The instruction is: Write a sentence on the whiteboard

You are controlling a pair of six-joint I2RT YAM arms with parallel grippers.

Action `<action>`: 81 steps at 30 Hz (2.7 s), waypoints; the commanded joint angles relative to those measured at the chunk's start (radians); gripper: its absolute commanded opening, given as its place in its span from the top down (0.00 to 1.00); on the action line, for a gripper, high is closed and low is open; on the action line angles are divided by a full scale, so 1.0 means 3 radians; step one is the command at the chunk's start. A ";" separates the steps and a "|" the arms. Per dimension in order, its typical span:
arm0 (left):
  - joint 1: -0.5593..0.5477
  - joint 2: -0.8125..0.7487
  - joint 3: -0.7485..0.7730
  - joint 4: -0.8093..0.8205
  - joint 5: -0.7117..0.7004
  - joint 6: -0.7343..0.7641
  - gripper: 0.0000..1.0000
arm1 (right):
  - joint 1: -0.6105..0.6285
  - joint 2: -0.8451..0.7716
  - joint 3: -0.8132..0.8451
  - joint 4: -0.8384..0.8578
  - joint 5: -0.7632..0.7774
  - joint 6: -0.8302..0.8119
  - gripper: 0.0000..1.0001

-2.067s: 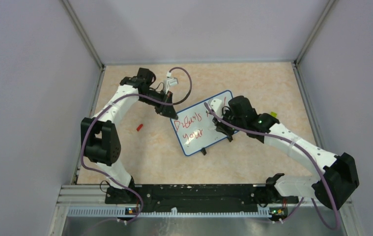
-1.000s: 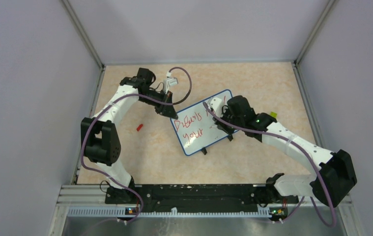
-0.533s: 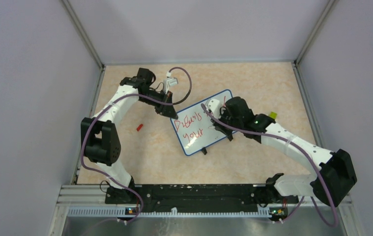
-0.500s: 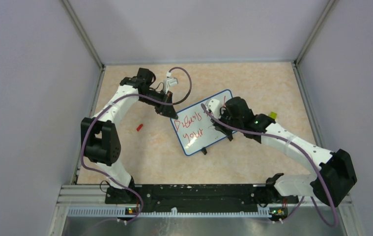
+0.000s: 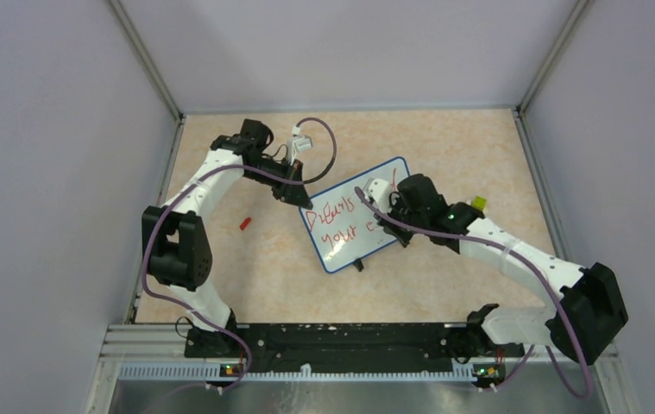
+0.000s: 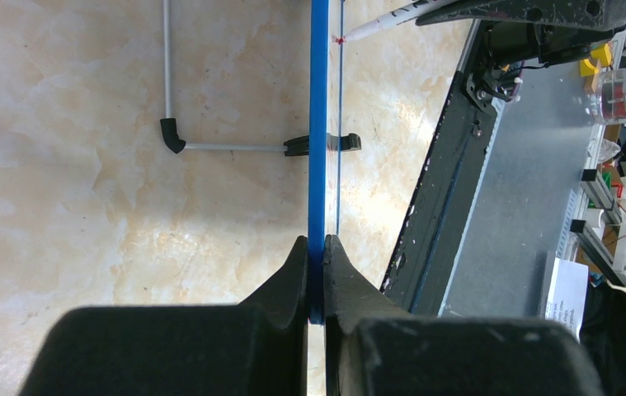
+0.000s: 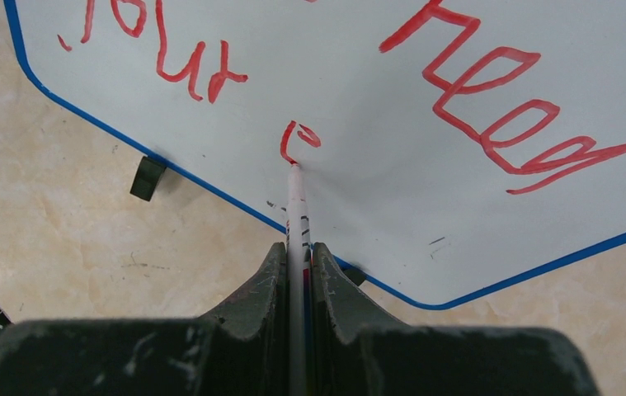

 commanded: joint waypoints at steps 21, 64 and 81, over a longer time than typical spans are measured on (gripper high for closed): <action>-0.0006 -0.0035 -0.0062 0.0096 0.0009 -0.0017 1.00 | -0.0144 0.0062 0.0489 0.0033 0.0160 -0.0100 1.00; -0.0006 -0.0030 -0.0084 0.0118 0.0000 -0.0014 1.00 | -0.0101 0.0039 0.0292 0.0031 0.0089 -0.0087 1.00; -0.0006 -0.0007 -0.0075 0.0119 0.0020 -0.0024 1.00 | -0.0280 -0.0075 0.0457 -0.0122 0.0085 -0.0140 1.00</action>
